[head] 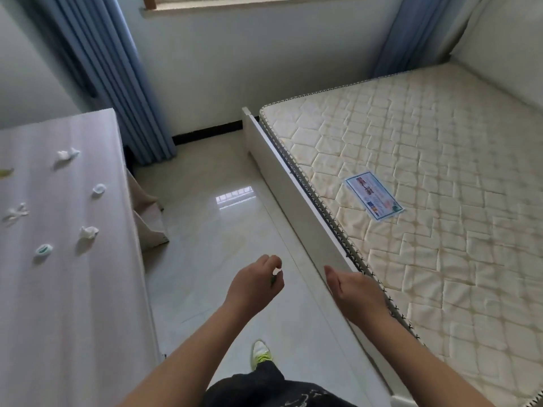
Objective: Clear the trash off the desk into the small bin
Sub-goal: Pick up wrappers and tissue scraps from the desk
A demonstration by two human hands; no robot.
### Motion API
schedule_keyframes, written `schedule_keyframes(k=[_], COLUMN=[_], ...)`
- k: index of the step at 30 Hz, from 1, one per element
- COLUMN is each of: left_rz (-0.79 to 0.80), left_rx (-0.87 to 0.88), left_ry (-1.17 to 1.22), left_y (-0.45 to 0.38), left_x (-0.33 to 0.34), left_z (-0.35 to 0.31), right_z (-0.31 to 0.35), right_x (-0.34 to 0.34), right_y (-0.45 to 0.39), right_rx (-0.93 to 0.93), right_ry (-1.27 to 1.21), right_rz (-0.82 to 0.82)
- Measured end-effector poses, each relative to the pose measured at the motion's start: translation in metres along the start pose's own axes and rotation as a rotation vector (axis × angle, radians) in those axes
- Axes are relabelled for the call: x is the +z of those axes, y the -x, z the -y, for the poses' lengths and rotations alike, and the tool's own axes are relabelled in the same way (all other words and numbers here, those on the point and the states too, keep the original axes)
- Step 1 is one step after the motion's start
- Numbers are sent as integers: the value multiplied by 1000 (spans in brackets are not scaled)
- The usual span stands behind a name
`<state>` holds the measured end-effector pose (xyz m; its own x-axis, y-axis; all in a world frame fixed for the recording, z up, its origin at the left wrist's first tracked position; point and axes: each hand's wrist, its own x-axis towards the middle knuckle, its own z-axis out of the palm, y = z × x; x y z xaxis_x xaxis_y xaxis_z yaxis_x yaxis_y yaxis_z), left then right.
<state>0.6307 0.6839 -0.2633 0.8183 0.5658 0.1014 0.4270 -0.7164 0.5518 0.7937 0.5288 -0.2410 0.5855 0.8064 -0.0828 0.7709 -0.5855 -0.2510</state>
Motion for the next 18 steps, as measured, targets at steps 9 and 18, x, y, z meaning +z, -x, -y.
schedule_keyframes(k=[9, 18], left_rz=[-60, -144], left_rx=[-80, -272], left_ry=[-76, -85], left_y=[-68, -140], left_x=[-51, -64], left_z=[48, 105], right_z=[40, 70], right_x=[-8, -12], right_y=[-114, -244], right_rx=[-145, -281], right_ry=[-203, -326], right_rz=[139, 194])
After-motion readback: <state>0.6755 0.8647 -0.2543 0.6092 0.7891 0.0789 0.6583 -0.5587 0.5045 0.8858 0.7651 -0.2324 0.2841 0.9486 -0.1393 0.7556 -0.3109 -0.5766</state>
